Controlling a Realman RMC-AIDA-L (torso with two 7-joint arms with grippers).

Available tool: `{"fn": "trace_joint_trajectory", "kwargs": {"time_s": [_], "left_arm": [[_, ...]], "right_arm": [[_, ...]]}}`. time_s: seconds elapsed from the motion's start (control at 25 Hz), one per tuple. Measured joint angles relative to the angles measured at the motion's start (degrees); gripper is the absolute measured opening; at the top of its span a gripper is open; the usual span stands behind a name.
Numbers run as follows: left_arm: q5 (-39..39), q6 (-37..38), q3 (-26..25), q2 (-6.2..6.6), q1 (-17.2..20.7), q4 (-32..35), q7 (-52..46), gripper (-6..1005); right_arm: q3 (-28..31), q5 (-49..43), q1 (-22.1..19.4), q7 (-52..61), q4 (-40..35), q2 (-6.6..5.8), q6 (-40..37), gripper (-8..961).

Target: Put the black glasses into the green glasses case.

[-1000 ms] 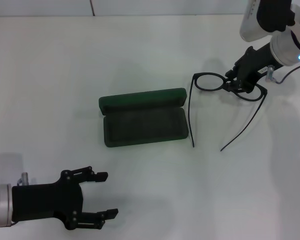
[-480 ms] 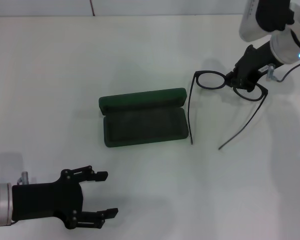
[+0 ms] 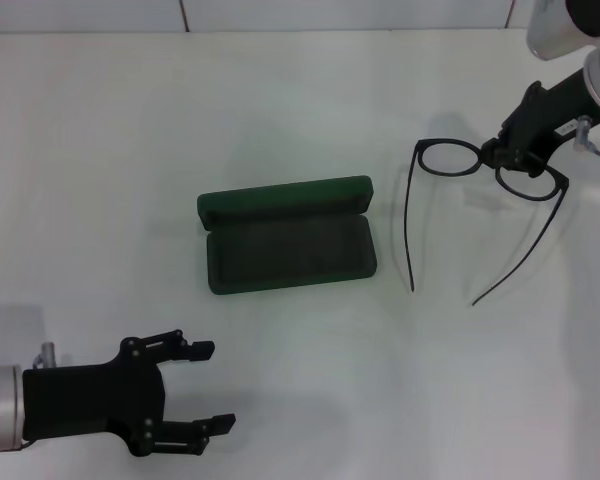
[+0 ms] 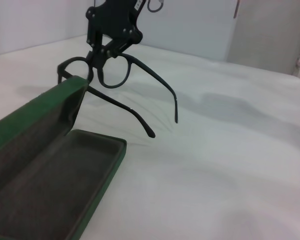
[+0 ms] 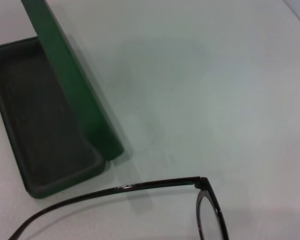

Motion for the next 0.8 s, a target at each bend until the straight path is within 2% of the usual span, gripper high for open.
{"fn": "trace_joint_trajectory", "kwargs": {"time_s": [0.16,0.32,0.36,0.48,0.68,0.72,0.8], "left_arm": [[-0.07,0.00,-0.08,0.00,-0.06,0.09,-0.11,875],[-0.12,0.13,-0.13,0.06,0.06,0.12,-0.24,874],[-0.12,0.23,-0.25,0.07,0.13,0.12,-0.24,874],[-0.19,1.03,-1.80,0.08,0.40,0.08,-0.26,874],[-0.23,4.16,-5.93,0.09,0.54,-0.24,-0.29,874],[-0.23,4.61,-6.89,0.09,0.56,-0.27,-0.29,874],[-0.36,4.98,-7.83,0.06,0.54,-0.30,-0.53,875]], "right_arm": [[0.77,-0.02,-0.54,0.03,-0.64,-0.33,-1.21,49],[4.89,0.20,-0.95,0.05,-2.58,-1.09,-5.33,49],[8.40,0.52,-2.14,0.06,-5.95,-1.28,-9.18,50],[10.21,1.87,-3.82,0.18,-9.82,-1.04,-12.72,50],[10.64,8.07,-6.79,0.67,-12.20,-1.03,-15.32,50],[10.78,12.71,-8.93,-0.20,-13.18,-0.99,-14.96,50],[10.82,15.81,-10.32,-1.17,-13.54,-0.95,-14.56,50]]}}
